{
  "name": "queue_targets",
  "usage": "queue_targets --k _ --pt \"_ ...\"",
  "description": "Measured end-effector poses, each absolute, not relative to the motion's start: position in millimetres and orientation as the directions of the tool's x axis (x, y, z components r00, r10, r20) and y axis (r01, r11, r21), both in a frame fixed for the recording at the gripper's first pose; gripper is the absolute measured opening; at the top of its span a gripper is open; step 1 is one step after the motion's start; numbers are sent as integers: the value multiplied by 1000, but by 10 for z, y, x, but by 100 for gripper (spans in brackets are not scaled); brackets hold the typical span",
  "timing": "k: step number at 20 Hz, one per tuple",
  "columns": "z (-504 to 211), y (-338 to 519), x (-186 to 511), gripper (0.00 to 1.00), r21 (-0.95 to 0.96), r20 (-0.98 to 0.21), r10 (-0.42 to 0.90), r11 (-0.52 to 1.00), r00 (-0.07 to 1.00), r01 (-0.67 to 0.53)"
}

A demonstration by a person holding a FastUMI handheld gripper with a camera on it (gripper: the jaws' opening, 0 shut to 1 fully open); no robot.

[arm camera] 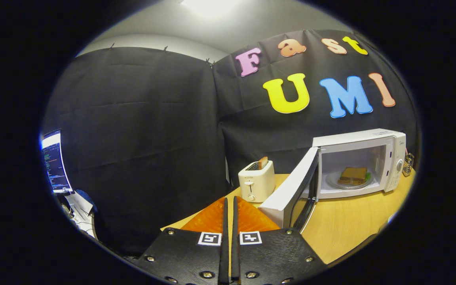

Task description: Open the microwave, put the food inside, and close the microwave door.

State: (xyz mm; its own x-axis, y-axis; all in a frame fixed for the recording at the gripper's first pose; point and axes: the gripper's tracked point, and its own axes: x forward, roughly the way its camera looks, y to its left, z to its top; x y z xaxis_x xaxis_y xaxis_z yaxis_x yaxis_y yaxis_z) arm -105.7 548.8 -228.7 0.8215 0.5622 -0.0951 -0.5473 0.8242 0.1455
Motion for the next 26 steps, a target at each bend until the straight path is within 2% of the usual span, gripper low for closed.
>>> queue_targets --k 6,13,18,26 --pt "-2251 5344 -989 1 150 -47 517 850 855 -505" --pt "-2203 4601 -880 1 155 3 411 900 912 -407" --pt "-2169 3935 -669 1 180 10 300 938 954 -297" --pt "-2229 3183 -424 4 194 -13 193 963 981 -186"
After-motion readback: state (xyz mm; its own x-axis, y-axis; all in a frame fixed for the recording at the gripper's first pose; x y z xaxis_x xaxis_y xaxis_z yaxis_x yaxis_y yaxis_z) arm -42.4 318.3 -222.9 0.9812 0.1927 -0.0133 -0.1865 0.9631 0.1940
